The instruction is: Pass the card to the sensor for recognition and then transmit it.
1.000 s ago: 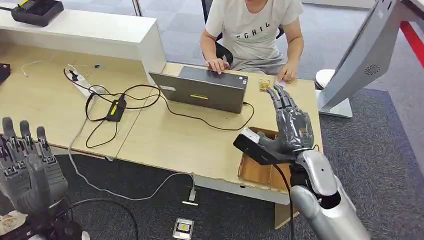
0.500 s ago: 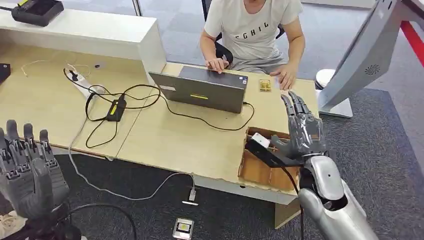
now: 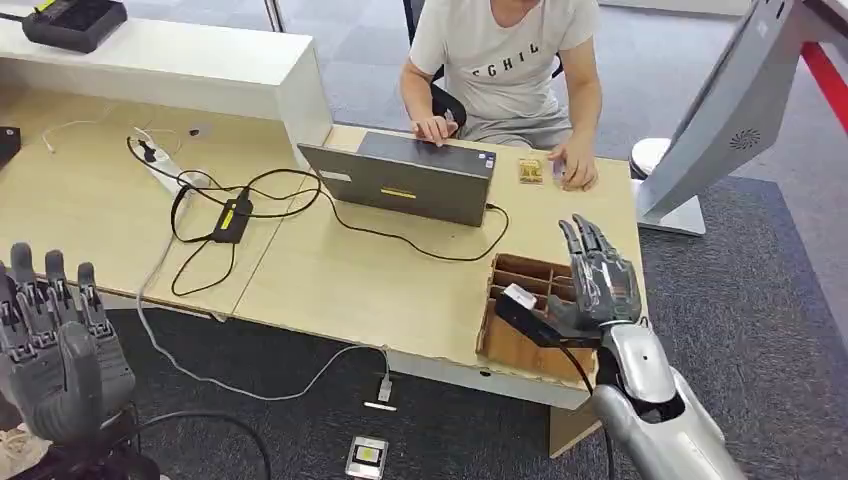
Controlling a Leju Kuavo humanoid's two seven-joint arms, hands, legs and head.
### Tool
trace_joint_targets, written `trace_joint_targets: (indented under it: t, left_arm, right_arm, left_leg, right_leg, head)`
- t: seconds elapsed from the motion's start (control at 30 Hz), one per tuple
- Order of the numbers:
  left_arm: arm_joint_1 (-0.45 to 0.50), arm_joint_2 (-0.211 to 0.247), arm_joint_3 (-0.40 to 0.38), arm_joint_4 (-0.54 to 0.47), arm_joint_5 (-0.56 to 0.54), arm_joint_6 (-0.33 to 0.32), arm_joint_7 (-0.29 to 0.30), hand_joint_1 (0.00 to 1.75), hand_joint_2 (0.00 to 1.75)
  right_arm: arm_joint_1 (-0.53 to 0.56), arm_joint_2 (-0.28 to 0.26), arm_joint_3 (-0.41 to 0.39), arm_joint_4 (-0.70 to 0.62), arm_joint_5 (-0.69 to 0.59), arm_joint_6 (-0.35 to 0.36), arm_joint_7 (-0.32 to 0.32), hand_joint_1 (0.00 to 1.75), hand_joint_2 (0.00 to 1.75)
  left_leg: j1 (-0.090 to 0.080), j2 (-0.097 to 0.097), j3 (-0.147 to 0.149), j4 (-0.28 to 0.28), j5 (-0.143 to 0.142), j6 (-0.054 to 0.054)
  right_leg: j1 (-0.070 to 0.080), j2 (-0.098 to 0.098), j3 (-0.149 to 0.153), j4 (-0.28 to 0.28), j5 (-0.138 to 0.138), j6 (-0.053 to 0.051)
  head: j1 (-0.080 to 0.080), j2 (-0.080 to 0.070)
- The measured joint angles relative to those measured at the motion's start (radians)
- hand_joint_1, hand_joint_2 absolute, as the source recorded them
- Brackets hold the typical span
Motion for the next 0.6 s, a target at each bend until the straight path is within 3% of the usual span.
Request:
trace_joint_targets:
  t: [0.23, 0.33, 0.4, 0.43, 0.47, 0.5, 0.53, 0.6]
  left_arm:
    - [-0.007, 0.0, 0.0, 0.007, 0.008, 0.002, 0.0, 0.0, 1.75]
    - [-0.01, 0.0, 0.0, 0.01, 0.008, 0.005, 0.0, 0.0, 1.75]
    - [-0.01, 0.0, 0.0, 0.01, 0.009, 0.007, 0.0, 0.0, 1.75]
    - [-0.011, 0.0, 0.0, 0.011, 0.01, 0.006, 0.0, 0.0, 1.75]
    - [-0.013, 0.0, 0.0, 0.013, 0.011, 0.006, 0.0, 0.0, 1.75]
    - [-0.014, 0.0, 0.0, 0.015, 0.013, 0.006, 0.0, 0.0, 1.75]
    - [-0.014, 0.0, 0.0, 0.016, 0.014, 0.006, 0.0, 0.0, 1.75]
    - [-0.016, 0.0, 0.0, 0.019, 0.016, 0.006, 0.0, 0.0, 1.75]
  right_arm:
    - [0.001, -0.006, -0.009, 0.045, -0.016, -0.03, 0.015, 0.05, 1.75]
    - [0.001, -0.014, -0.02, 0.063, -0.023, -0.046, 0.015, 0.19, 1.75]
    - [0.001, -0.018, -0.027, 0.074, -0.026, -0.051, 0.015, 0.54, 1.75]
    - [0.001, -0.021, -0.028, 0.078, -0.027, -0.051, 0.015, 0.61, 1.75]
    - [0.002, -0.023, -0.031, 0.08, -0.027, -0.051, 0.015, 0.89, 1.75]
    - [0.002, -0.024, -0.032, 0.084, -0.027, -0.053, 0.014, 1.36, 1.75]
    - [0.002, -0.024, -0.033, 0.087, -0.027, -0.055, 0.014, 1.45, 1.75]
    - [0.003, -0.025, -0.035, 0.093, -0.027, -0.058, 0.014, 1.4, 1.75]
  left_leg:
    - [0.0, 0.0, 0.0, 0.0, 0.0, 0.0]
    - [0.0, 0.0, 0.0, 0.0, 0.0, 0.0]
    - [0.0, 0.0, 0.0, 0.0, 0.0, 0.0]
    - [0.0, 0.0, 0.0, 0.0, 0.0, 0.0]
    - [0.0, 0.0, 0.0, 0.0, 0.0, 0.0]
    - [0.0, 0.0, 0.0, 0.0, 0.0, 0.0]
    - [0.0, 0.0, 0.0, 0.0, 0.0, 0.0]
    - [0.0, 0.0, 0.0, 0.0, 0.0, 0.0]
  right_leg:
    - [0.0, 0.0, 0.0, 0.0, 0.0, 0.0]
    - [0.0, 0.0, 0.0, 0.0, 0.0, 0.0]
    - [0.0, 0.0, 0.0, 0.0, 0.0, 0.0]
    - [0.0, 0.0, 0.0, 0.0, 0.0, 0.0]
    - [0.0, 0.0, 0.0, 0.0, 0.0, 0.0]
    - [0.0, 0.0, 0.0, 0.0, 0.0, 0.0]
    - [0.0, 0.0, 0.0, 0.0, 0.0, 0.0]
    - [0.0, 0.0, 0.0, 0.0, 0.0, 0.0]
  head:
    - [0.0, 0.0]
    - [0.0, 0.0]
    - [0.0, 0.0]
    - [0.0, 0.0]
    - [0.0, 0.0]
    - [0.0, 0.0]
    - [0.0, 0.0]
    - [0.0, 0.0]
